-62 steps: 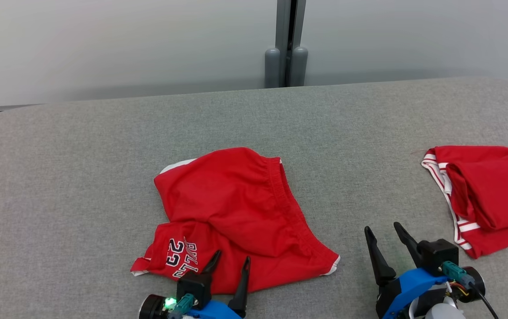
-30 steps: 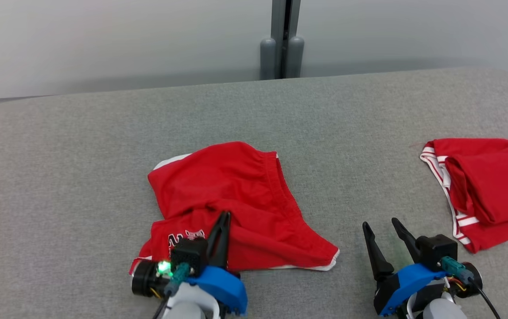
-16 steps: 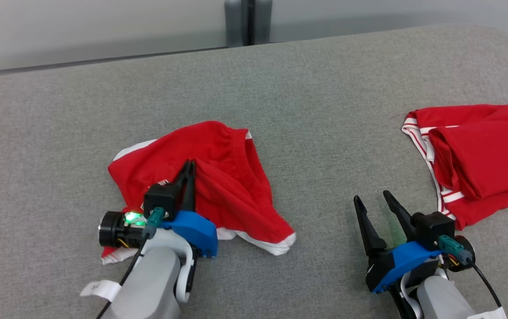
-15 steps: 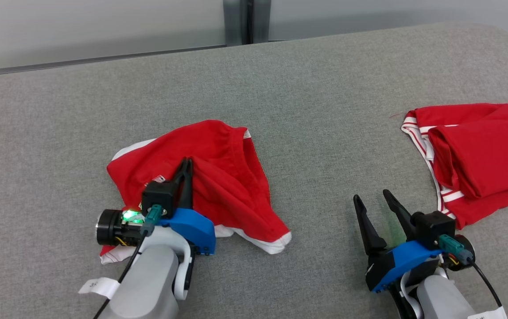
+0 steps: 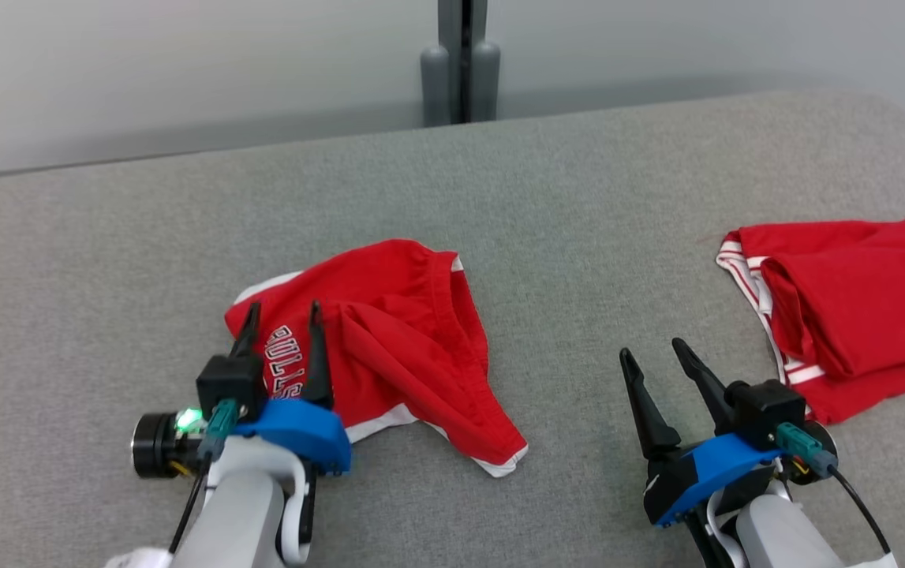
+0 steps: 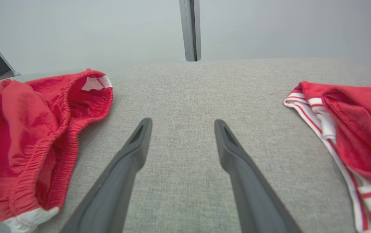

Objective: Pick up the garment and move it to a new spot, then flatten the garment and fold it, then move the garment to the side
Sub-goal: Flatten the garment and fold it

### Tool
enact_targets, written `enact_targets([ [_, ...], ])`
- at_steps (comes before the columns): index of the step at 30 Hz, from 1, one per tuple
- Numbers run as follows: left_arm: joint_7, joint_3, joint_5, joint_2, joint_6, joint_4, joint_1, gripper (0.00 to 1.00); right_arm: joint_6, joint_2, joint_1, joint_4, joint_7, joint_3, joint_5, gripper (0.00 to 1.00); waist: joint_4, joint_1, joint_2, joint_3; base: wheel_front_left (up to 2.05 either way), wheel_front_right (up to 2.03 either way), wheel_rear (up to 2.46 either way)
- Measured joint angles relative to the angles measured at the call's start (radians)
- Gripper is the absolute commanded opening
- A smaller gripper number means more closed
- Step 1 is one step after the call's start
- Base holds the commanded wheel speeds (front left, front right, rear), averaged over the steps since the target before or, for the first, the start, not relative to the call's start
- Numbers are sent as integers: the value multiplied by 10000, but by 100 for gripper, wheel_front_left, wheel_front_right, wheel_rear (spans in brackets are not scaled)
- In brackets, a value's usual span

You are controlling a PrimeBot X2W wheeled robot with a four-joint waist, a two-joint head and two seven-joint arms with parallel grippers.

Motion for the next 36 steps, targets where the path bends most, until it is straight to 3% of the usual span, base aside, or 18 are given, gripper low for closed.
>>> enact_targets([
  [10, 0, 1390, 481, -13, -100, -1722, 2758, 100, 0, 2, 742, -242, 0, 205, 8, 100, 356, 0, 0, -1265, 0, 0, 0],
  [16, 2, 1452, 562, -23, -451, -1964, 4048, 100, 0, 2, 1384, -221, 0, 159, -146, 100, 515, -2, 0, -1848, 0, 0, 0],
  [28, 0, 1244, 186, -25, -272, -2205, 4390, 100, 0, 0, 1583, -105, 0, 146, -288, 100, 638, -2, 0, -1911, 0, 0, 0],
  [36, 2, 575, 33, -33, -286, -2015, 4032, 100, 0, -247, 967, 1003, 0, 1858, -700, 100, 905, 0, 0, -1451, 0, 0, 0],
])
